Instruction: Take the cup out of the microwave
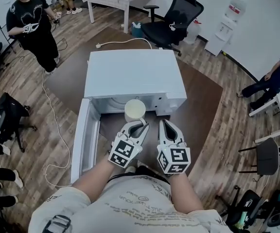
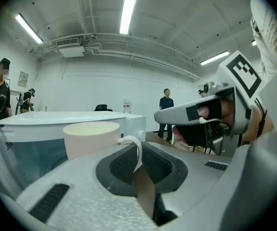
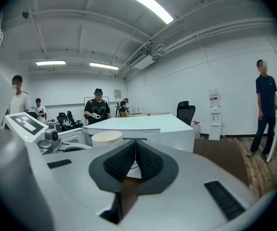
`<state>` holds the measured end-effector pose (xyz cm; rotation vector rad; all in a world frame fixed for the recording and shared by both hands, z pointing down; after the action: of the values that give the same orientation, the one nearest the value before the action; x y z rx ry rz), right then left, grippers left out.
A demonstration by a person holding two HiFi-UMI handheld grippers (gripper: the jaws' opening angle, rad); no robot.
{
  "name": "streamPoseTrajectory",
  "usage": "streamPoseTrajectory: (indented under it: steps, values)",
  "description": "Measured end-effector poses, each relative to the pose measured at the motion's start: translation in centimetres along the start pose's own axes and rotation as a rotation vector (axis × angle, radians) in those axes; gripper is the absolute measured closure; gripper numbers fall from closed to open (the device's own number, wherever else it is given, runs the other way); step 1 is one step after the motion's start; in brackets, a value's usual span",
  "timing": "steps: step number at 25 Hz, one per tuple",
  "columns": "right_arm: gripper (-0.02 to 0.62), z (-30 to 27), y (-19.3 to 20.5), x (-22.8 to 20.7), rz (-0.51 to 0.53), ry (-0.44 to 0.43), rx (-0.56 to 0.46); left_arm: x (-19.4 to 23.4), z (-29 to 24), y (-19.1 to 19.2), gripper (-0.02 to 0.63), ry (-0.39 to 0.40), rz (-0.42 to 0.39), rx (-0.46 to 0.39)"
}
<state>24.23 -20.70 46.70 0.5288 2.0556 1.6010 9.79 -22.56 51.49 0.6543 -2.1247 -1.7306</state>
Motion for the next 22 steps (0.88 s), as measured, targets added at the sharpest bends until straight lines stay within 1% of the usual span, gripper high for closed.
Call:
streamPoseTrajectory:
  steps: [5,9,14,20,22]
  values:
    - [0.578,0.4,0.0,0.6,0.025,0.019,-0.025,-1.0,1.3,-2.2,0.568,0.013,-0.003,-0.034]
    - [0.58,0.5,-0.2,0.7,0.031,0.004,-0.037,-1.1,1.6,-3.3,0.568,-0.001,-0.009,-0.054]
    - [0.581,0.5,-0.3,0.4,0.02,-0.024,-0.045,-1.0,1.6,-3.6,0.568,-0.021,0.009,-0.043]
    - [0.581,0.5,-0.3,0.0,0.015,-0.046,-0.04,-1.2,1.4,-4.0,0.568,-0.036,0.0,-0.046]
    - [0.581,0.6,-0.3,0.0,0.014,-0.051,-0.038,-1.5,1.4,-3.8,0.568,-0.031,-0.003,-0.042]
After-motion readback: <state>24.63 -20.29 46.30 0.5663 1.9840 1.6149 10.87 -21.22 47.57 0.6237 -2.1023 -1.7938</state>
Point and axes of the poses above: the fingertips, and each gripper's own axes: z backward along the fingers, x to its left, y out of its underside, the point moved 9 cm from there along z, backward along the fingers, and after that the axes turned 15 degrees about -y, right-handed, at the moved point
